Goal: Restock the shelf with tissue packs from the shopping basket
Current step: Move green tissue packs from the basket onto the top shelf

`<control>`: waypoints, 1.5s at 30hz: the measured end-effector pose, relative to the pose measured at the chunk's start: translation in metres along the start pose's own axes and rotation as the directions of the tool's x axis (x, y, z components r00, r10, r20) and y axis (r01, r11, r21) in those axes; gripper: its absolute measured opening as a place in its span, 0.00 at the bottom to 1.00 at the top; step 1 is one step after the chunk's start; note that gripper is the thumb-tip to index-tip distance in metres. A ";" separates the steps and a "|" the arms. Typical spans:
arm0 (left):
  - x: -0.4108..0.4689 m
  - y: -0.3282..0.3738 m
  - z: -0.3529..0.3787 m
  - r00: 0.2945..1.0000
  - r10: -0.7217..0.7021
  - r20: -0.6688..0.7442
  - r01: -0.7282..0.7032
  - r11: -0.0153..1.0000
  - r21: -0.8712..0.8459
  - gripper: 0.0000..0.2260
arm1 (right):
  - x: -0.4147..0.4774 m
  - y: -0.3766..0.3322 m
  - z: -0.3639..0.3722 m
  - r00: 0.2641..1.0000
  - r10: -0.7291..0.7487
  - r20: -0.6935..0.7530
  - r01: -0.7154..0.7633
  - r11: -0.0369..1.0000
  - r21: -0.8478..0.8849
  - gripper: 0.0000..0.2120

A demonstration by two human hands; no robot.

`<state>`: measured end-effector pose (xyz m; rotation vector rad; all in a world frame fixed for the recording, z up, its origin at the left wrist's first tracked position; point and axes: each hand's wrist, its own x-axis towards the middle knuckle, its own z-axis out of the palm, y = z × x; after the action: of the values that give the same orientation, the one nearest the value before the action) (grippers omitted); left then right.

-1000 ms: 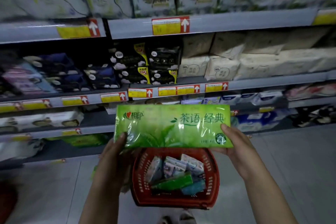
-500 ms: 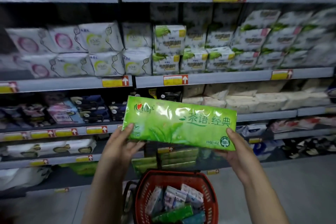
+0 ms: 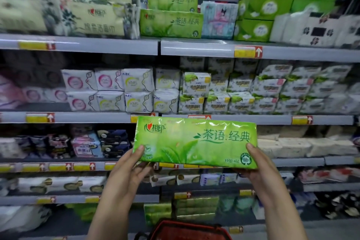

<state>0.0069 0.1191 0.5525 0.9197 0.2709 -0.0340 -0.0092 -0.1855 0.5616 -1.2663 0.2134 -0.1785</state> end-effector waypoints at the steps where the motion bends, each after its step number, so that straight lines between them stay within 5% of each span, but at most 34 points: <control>1: -0.002 0.002 0.000 1.000 0.012 -0.007 -0.012 1.000 -0.004 0.45 | -0.001 -0.002 0.001 1.000 -0.005 0.007 0.005 1.000 0.002 0.54; 11: 0.000 0.001 0.018 0.996 0.078 0.045 -0.079 0.996 0.027 0.57 | 0.009 -0.019 -0.011 0.998 -0.057 0.030 0.057 0.998 0.010 0.51; 16: 0.015 0.002 0.048 0.992 0.038 0.120 -0.043 0.998 0.042 0.30 | 0.037 -0.029 -0.021 0.999 -0.034 0.029 0.033 0.999 0.034 0.52; 21: 0.035 0.008 0.089 0.989 0.071 0.129 -0.085 0.990 0.109 0.18 | 0.073 -0.049 -0.028 0.998 -0.047 0.041 0.044 0.997 0.063 0.50; 25: 0.054 0.008 0.111 0.989 0.086 0.123 -0.098 0.991 0.090 0.26 | 0.097 -0.066 -0.032 0.998 -0.057 0.035 0.054 0.997 0.062 0.51; 28: 0.066 0.008 0.126 0.992 0.068 0.108 -0.075 0.995 0.060 0.37 | 0.116 -0.076 -0.036 0.996 -0.060 0.071 0.051 0.992 0.116 0.42; 34: 0.080 0.011 0.142 0.987 0.102 0.124 -0.115 0.987 0.108 0.16 | 0.136 -0.080 -0.036 0.995 -0.076 0.061 0.067 0.988 0.140 0.45; 38: 0.092 0.021 0.145 0.988 0.114 0.106 -0.124 0.987 0.100 0.21 | 0.141 -0.085 -0.027 0.993 -0.085 0.079 0.070 0.983 0.172 0.37; 45: 0.096 0.044 0.149 0.974 0.170 0.150 -0.184 0.979 0.083 0.21 | 0.153 -0.089 -0.009 0.991 -0.112 0.071 0.098 0.980 0.176 0.44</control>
<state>0.1387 0.0367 0.6487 1.0292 0.0543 0.0527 0.1352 -0.2583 0.6345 -1.1112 0.0599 -0.2308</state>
